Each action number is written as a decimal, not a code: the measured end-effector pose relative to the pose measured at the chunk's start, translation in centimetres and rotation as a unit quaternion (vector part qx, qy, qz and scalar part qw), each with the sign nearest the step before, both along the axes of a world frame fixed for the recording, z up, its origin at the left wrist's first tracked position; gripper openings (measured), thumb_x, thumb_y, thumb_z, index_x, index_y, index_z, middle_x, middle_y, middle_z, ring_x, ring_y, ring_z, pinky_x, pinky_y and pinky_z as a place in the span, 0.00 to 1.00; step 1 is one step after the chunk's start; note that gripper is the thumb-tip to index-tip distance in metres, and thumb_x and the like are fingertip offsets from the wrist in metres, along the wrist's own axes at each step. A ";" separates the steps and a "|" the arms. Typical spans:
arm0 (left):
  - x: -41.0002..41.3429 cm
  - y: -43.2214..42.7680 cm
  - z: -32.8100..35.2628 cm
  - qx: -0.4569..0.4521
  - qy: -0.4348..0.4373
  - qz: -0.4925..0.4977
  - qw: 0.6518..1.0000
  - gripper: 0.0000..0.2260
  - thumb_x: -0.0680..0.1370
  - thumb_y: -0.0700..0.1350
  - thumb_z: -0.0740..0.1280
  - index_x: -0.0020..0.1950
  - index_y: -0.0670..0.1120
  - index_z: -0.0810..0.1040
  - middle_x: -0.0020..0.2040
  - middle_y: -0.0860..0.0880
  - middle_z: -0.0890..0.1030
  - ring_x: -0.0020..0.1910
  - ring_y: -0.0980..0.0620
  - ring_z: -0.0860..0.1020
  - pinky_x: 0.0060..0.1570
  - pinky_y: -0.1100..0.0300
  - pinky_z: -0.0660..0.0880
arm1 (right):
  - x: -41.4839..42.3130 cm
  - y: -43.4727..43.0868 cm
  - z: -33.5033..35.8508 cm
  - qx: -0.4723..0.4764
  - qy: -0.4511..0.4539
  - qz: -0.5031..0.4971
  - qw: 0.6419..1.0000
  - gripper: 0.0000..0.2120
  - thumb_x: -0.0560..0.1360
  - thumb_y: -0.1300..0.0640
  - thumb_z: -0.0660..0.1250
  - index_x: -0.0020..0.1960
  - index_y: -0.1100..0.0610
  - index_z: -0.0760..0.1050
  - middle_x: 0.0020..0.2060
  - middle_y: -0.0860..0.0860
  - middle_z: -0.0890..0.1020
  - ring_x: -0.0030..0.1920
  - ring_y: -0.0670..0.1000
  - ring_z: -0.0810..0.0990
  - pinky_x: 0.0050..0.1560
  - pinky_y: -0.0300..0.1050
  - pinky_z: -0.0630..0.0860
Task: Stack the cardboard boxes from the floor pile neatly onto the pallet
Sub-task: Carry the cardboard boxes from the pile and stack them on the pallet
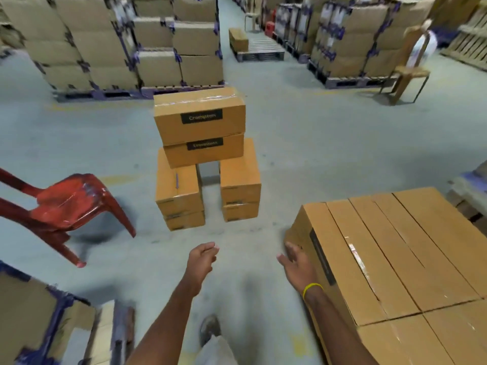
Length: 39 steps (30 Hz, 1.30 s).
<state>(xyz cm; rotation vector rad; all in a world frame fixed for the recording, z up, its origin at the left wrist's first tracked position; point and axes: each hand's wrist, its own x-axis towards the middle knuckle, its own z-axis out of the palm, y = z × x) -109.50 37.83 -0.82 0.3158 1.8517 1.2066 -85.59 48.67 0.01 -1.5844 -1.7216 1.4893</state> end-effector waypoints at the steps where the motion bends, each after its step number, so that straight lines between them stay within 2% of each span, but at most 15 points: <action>1: -1.7 0.3 0.0 0.001 -0.004 0.013 1.000 0.09 0.83 0.44 0.69 0.63 0.46 0.81 0.56 0.46 0.83 0.61 0.41 0.81 0.53 0.52 0.75 | -1.7 0.8 0.2 -0.002 0.001 0.011 1.000 0.23 0.79 0.56 0.70 0.73 0.54 0.71 0.70 0.51 0.74 0.71 0.52 0.71 0.64 0.43 0.68; 7: -12.8 4.6 -1.0 0.009 -0.018 0.067 0.998 0.11 0.83 0.43 0.68 0.65 0.43 0.80 0.58 0.44 0.83 0.57 0.43 0.81 0.56 0.50 0.75 | -12.6 7.4 -0.5 0.002 0.002 0.017 1.000 0.21 0.79 0.54 0.70 0.71 0.53 0.73 0.69 0.51 0.77 0.69 0.52 0.74 0.68 0.50 0.71; 14: -23.0 11.9 1.1 0.025 -0.010 0.089 0.996 0.14 0.82 0.42 0.69 0.66 0.50 0.73 0.58 0.44 0.81 0.56 0.44 0.80 0.56 0.49 0.75 | -22.5 14.0 1.3 0.002 0.039 -0.049 0.998 0.19 0.82 0.49 0.65 0.70 0.56 0.75 0.65 0.52 0.79 0.65 0.51 0.76 0.64 0.43 0.69; 16: -25.5 14.8 1.2 0.024 -0.005 0.089 0.996 0.14 0.82 0.43 0.69 0.67 0.48 0.73 0.59 0.43 0.81 0.57 0.43 0.80 0.56 0.48 0.77 | -25.0 16.8 1.4 0.011 0.041 -0.057 0.997 0.19 0.82 0.49 0.65 0.69 0.57 0.75 0.64 0.52 0.79 0.65 0.52 0.76 0.62 0.41 0.68; 20: -30.0 21.4 1.1 0.023 0.000 0.090 0.996 0.20 0.83 0.43 0.69 0.75 0.45 0.72 0.59 0.43 0.81 0.57 0.43 0.81 0.51 0.51 0.78 | -29.6 23.7 1.1 0.017 0.046 -0.045 0.998 0.20 0.82 0.48 0.65 0.71 0.56 0.75 0.66 0.53 0.78 0.67 0.52 0.75 0.61 0.41 0.68; 25: -36.0 31.1 0.9 0.041 0.013 0.118 0.992 0.22 0.83 0.43 0.68 0.76 0.45 0.71 0.63 0.41 0.81 0.59 0.43 0.81 0.60 0.45 0.78 | -35.5 35.0 1.1 0.024 0.063 -0.032 0.997 0.20 0.82 0.50 0.65 0.71 0.58 0.74 0.68 0.54 0.77 0.64 0.51 0.75 0.62 0.42 0.69; 28: -39.0 36.4 1.3 0.047 0.017 0.150 0.987 0.21 0.83 0.42 0.68 0.75 0.44 0.71 0.63 0.41 0.81 0.61 0.42 0.80 0.63 0.43 0.77 | -38.6 41.9 1.5 0.025 0.054 -0.023 0.998 0.21 0.82 0.50 0.64 0.71 0.58 0.74 0.69 0.55 0.76 0.67 0.53 0.75 0.62 0.42 0.68; 32: -42.8 42.2 2.5 0.063 0.039 0.175 0.982 0.21 0.84 0.43 0.67 0.77 0.44 0.69 0.64 0.44 0.77 0.64 0.44 0.77 0.62 0.45 0.77 | -42.7 50.0 3.0 0.036 0.039 -0.002 0.999 0.21 0.82 0.49 0.63 0.72 0.57 0.73 0.70 0.55 0.76 0.69 0.55 0.74 0.69 0.48 0.69; 36: -47.4 45.9 2.7 0.053 0.069 0.208 0.974 0.21 0.83 0.43 0.68 0.76 0.42 0.71 0.66 0.44 0.77 0.62 0.47 0.75 0.61 0.45 0.77 | -46.2 56.3 4.1 0.046 0.032 -0.007 0.998 0.20 0.82 0.50 0.63 0.71 0.57 0.73 0.69 0.55 0.76 0.68 0.55 0.75 0.65 0.46 0.69; 39: -51.9 48.3 2.5 0.036 0.100 0.244 0.964 0.25 0.82 0.43 0.70 0.78 0.41 0.70 0.71 0.44 0.76 0.68 0.44 0.76 0.67 0.42 0.75 | -49.0 60.2 4.6 0.057 0.028 -0.016 0.998 0.22 0.82 0.49 0.64 0.73 0.57 0.72 0.71 0.54 0.75 0.69 0.55 0.74 0.67 0.47 0.69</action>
